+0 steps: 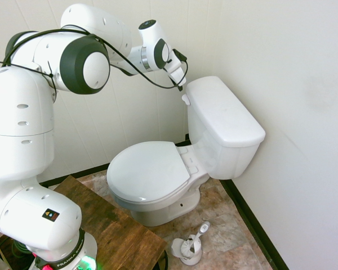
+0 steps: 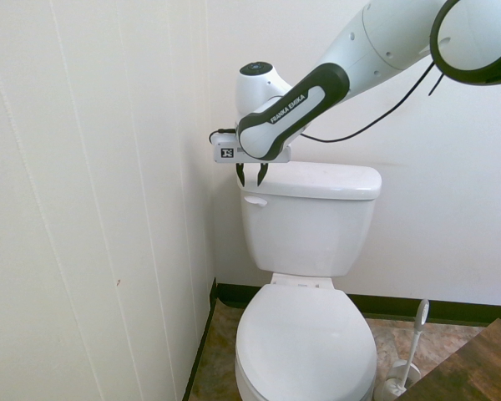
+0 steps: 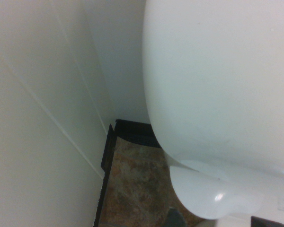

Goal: Flush the toilet

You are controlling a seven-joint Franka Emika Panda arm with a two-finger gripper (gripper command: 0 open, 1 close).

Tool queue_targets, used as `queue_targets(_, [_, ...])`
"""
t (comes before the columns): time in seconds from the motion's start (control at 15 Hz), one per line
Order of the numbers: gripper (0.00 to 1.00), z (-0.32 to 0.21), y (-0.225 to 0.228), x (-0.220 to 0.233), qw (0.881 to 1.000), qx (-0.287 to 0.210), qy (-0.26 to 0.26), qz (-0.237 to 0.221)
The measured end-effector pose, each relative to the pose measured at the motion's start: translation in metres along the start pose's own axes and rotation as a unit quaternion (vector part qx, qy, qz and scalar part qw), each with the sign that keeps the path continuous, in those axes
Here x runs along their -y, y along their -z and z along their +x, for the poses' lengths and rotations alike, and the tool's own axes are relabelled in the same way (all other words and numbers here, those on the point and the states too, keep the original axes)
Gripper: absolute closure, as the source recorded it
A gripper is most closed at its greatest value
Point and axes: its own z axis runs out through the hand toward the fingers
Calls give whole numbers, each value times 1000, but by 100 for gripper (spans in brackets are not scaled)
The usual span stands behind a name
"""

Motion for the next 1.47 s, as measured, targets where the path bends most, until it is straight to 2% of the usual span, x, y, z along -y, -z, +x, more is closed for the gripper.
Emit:
queue_targets(0.67, [100, 8, -33, 13, 1000, -5, -16, -10])
queue_targets(1.47, [100, 9, -70, 12, 999, 5, -29, -45])
